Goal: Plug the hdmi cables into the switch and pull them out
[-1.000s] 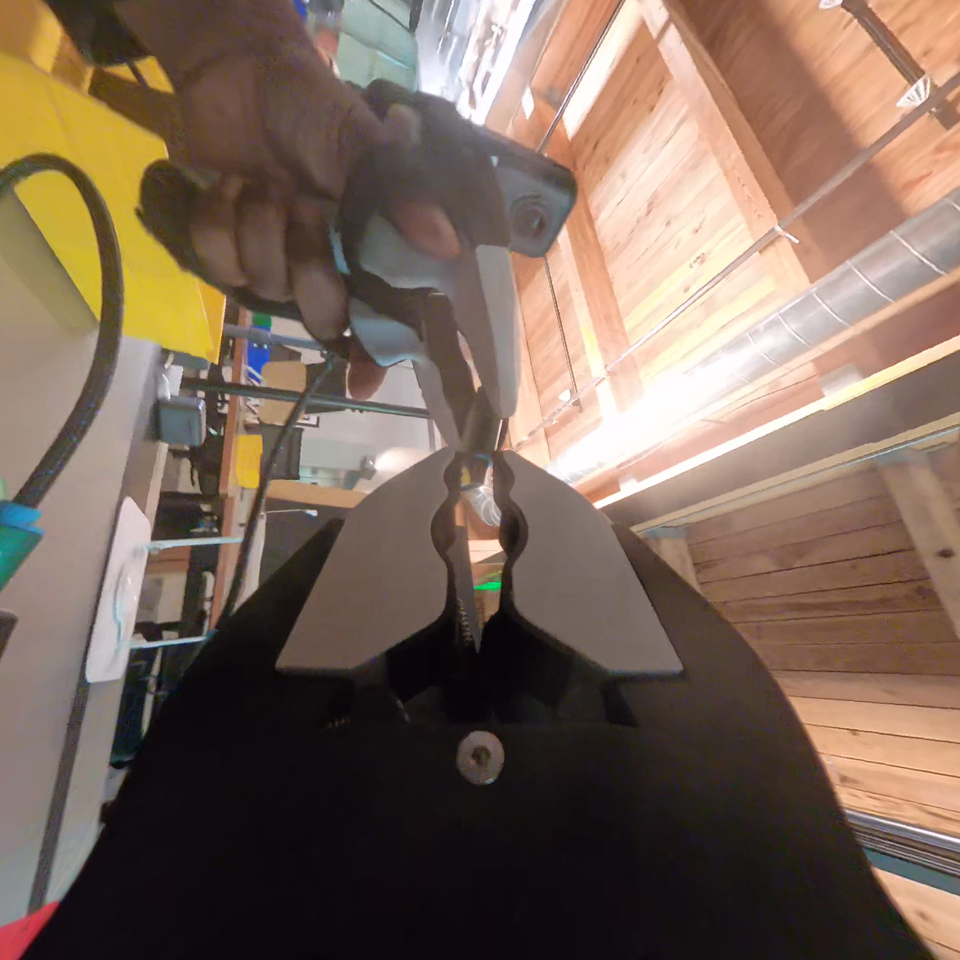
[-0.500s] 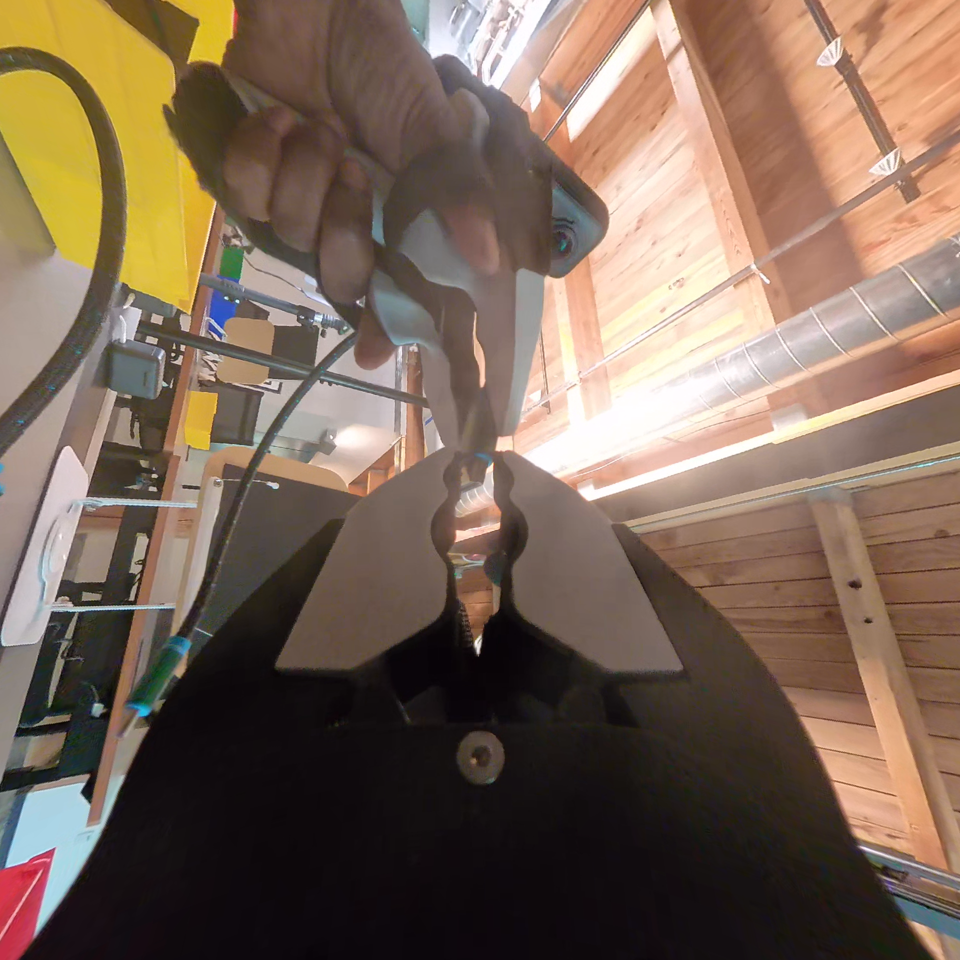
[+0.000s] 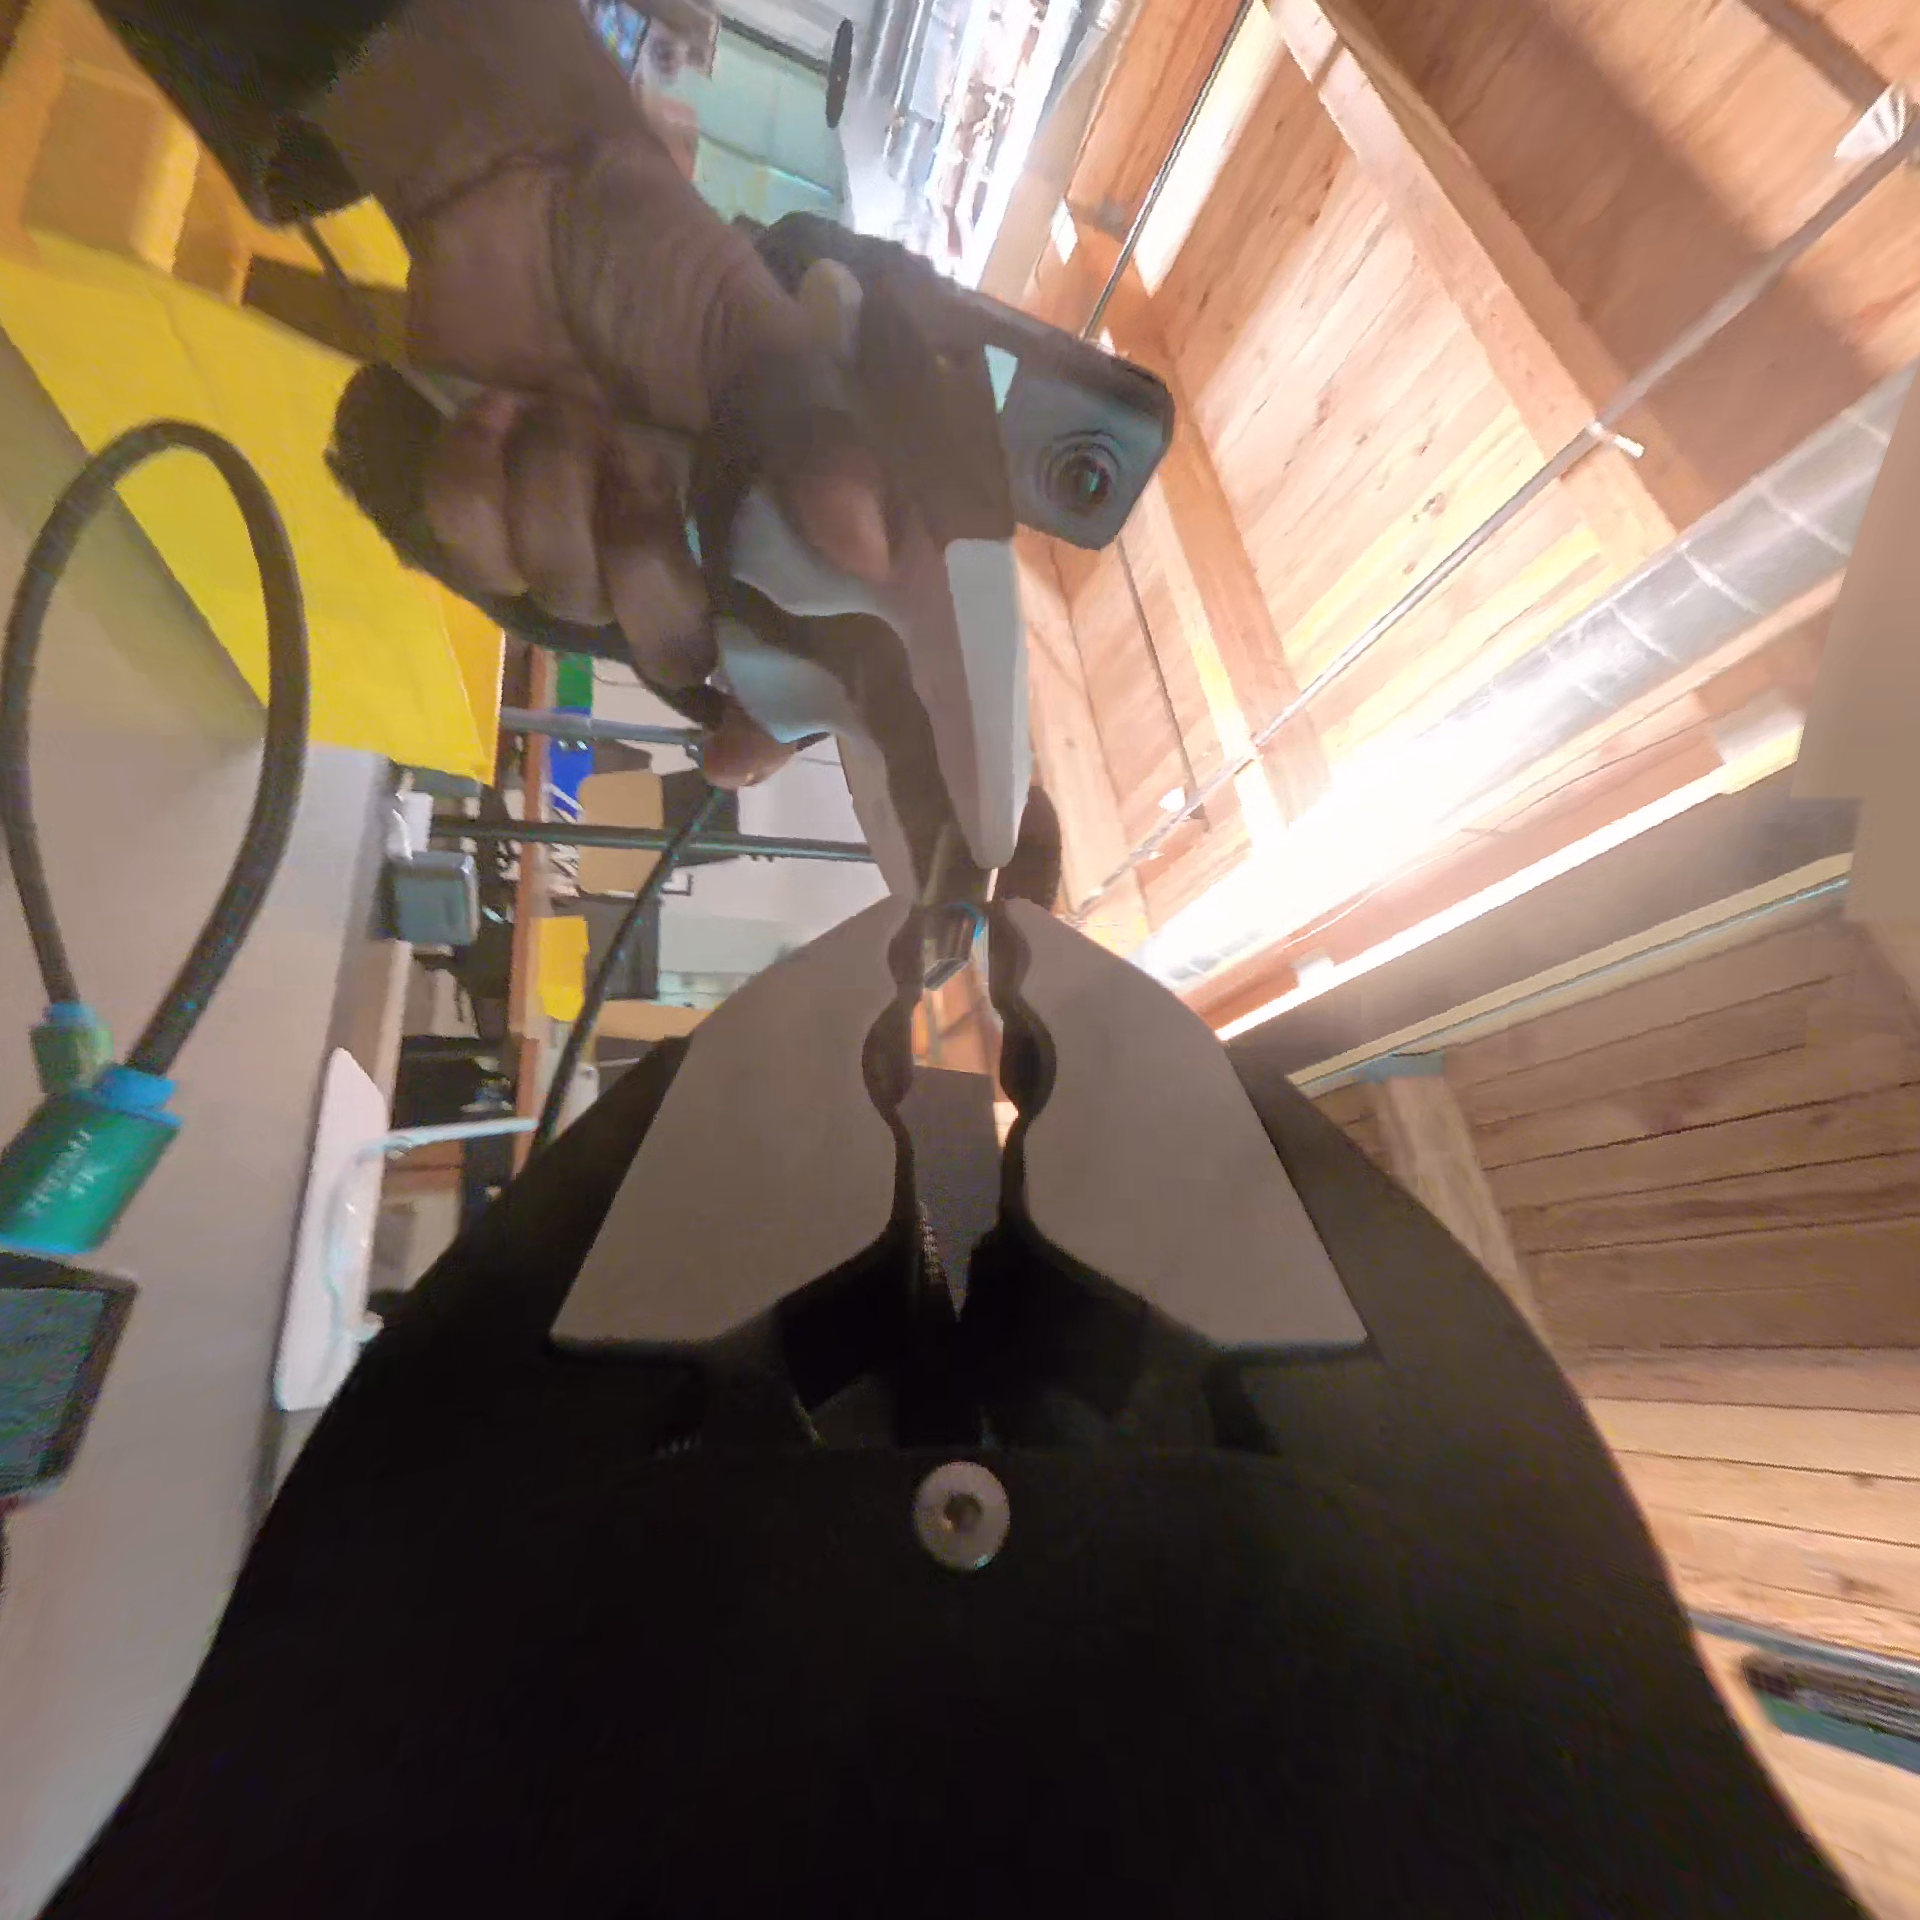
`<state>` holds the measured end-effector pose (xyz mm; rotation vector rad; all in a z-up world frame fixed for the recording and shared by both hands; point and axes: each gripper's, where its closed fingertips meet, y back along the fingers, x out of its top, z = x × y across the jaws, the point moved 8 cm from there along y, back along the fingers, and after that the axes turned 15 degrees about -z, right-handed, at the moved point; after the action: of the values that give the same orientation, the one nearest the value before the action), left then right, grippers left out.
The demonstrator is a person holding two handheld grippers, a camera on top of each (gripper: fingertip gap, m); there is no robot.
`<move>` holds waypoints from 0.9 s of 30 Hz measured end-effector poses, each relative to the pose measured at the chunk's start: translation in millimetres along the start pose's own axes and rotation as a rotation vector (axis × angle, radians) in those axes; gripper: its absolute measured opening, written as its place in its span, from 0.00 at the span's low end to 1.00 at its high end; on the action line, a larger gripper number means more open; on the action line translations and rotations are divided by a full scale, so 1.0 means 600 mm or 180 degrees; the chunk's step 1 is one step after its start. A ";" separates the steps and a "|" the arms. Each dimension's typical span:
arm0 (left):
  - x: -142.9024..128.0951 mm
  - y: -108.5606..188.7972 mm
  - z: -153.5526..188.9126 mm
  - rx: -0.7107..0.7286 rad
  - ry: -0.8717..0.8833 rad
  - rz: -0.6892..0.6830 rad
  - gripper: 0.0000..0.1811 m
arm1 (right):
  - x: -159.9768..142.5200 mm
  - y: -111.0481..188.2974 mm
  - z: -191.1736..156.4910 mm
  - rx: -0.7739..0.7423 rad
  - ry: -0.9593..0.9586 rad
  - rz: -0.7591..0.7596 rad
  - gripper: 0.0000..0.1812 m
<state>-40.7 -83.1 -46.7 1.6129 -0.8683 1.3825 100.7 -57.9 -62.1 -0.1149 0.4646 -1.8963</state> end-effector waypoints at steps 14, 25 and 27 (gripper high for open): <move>-0.006 -0.010 -0.001 -0.0235 0.0132 -0.0014 0.11 | -0.001 0.003 0.005 0.0271 -0.0419 0.0239 0.06; -0.003 -0.017 0.008 -0.0263 0.0015 -0.0110 0.12 | 0.004 0.014 0.011 0.0243 -0.0226 0.0250 0.06; -0.001 -0.017 0.008 -0.0179 -0.0035 -0.0129 0.12 | 0.002 0.012 0.010 0.0241 -0.0260 0.0236 0.06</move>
<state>-30.0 -83.1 -49.2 1.5883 -0.8688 1.3112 108.7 -62.6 -59.5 -0.1230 0.3367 -1.8267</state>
